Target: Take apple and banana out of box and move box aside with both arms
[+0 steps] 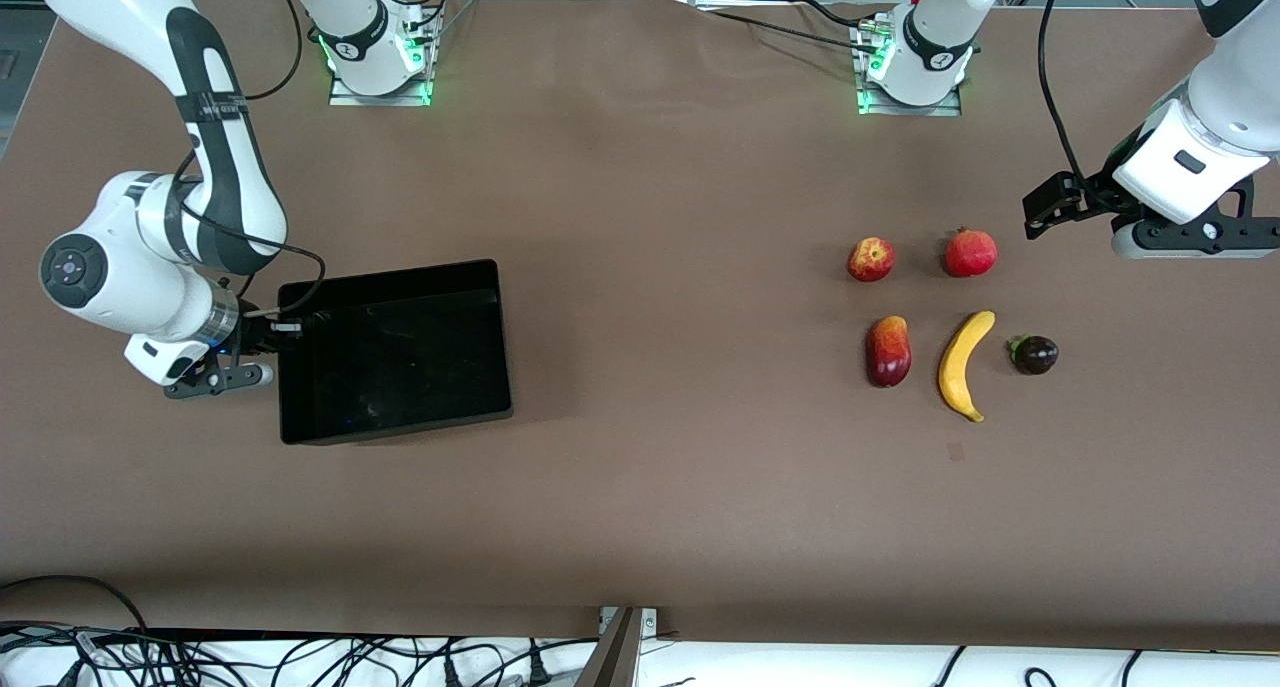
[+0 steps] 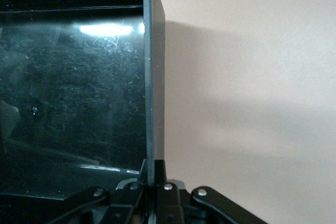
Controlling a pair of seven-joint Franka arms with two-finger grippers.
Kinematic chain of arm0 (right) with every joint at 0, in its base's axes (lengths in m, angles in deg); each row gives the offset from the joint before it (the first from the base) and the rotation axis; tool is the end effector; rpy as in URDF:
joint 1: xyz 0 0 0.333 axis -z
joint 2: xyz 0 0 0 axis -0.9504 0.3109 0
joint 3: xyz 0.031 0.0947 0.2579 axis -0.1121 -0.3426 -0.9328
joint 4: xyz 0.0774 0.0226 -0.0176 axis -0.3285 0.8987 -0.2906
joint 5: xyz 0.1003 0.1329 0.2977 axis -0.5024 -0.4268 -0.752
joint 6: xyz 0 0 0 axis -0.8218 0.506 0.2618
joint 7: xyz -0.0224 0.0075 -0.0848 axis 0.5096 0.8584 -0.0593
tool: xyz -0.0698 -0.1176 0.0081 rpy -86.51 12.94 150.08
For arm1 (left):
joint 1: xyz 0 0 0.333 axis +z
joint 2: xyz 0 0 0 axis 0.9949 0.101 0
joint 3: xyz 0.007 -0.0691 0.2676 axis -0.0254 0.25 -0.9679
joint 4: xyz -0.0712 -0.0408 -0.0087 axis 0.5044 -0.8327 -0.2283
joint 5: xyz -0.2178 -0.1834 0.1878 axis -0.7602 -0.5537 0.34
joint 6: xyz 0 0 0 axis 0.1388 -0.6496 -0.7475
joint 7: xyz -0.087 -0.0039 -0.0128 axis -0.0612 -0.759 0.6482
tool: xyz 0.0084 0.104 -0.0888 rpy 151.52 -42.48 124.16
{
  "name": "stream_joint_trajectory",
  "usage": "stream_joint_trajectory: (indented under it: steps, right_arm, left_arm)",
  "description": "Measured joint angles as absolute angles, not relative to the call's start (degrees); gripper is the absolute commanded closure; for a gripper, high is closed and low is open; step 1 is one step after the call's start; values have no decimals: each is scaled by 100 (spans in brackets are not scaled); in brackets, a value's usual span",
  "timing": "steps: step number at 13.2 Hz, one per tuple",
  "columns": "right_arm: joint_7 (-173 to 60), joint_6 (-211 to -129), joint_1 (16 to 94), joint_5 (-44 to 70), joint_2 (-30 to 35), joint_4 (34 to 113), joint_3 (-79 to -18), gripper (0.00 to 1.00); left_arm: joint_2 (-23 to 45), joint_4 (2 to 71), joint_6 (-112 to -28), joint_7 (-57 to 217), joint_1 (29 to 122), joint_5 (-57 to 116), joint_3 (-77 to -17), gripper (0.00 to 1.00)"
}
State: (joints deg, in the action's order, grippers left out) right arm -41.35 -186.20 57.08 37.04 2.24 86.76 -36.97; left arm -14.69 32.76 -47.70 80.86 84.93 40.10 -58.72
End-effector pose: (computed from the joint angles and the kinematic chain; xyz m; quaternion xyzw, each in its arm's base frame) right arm 0.5570 -0.0071 0.2423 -0.9948 -0.0970 0.0177 0.0264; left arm 0.5013 -0.0481 0.5176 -0.9997 -0.0121 0.0133 0.0148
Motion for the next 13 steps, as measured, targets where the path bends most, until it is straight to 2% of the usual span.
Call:
stream_joint_trajectory:
  steps: [3, 4, 5, 6, 10, 13]
  right_arm:
    - [-4063, -18945, 5710, 3585, 270, 8996, -3700, 100]
    - [-4063, -19030, 5710, 3550, 288, 9056, -3700, 96]
    - [-4051, -19157, 5713, 3543, 301, 9117, -3699, 51]
    - [-4035, -19197, 5717, 3528, 288, 9148, -3700, 1]
    - [-4034, -19204, 5709, 3517, 232, 9075, -3729, 0]
    - [-4196, -18444, 5659, 3517, -149, 8741, -3762, 0]
  left_arm:
    - [-1469, 3276, -4771, 8086, 8493, 4010, -5871, 0]
    - [-1469, 3276, -4771, 8086, 8493, 4010, -5870, 0]
    - [-1469, 3276, -4770, 8086, 8493, 4010, -5870, 0]
    - [-1469, 3276, -4771, 8086, 8493, 4010, -5869, 0]
    - [-1469, 3276, -4770, 8086, 8493, 4010, -5868, 0]
    - [-1469, 3276, -4770, 8087, 8493, 4010, -5868, 0]
